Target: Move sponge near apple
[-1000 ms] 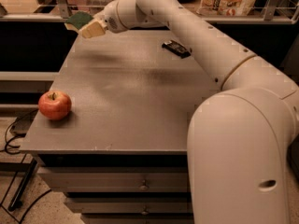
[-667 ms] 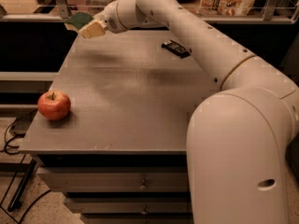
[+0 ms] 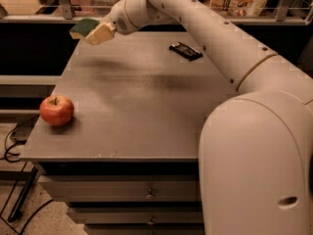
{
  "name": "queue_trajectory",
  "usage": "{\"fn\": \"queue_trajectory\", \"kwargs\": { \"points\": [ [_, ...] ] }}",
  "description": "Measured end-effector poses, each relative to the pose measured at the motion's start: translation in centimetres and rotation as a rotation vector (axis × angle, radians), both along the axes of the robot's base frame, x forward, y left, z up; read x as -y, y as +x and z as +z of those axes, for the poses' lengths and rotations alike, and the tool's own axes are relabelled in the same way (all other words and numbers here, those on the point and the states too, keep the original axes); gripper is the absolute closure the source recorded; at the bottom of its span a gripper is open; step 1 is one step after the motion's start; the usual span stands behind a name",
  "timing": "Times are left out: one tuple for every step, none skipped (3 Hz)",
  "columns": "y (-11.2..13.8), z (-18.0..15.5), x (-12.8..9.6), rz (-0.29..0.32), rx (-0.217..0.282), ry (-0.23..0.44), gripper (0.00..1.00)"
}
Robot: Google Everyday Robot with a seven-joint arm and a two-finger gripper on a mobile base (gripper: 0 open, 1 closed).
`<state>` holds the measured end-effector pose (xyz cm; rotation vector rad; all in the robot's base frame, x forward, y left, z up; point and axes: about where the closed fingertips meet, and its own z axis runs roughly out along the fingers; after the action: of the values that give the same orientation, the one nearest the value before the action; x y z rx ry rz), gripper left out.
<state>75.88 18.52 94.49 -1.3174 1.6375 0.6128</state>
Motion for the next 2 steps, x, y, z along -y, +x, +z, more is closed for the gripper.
{"fn": "queue_trajectory", "kwargs": {
  "points": [
    [-3.9,-1.2,1.3,0.022,-0.038,-0.019,1.00],
    [-8.2,-3.2,2.4,0.040,-0.086,-0.037,1.00]
  ]
}}
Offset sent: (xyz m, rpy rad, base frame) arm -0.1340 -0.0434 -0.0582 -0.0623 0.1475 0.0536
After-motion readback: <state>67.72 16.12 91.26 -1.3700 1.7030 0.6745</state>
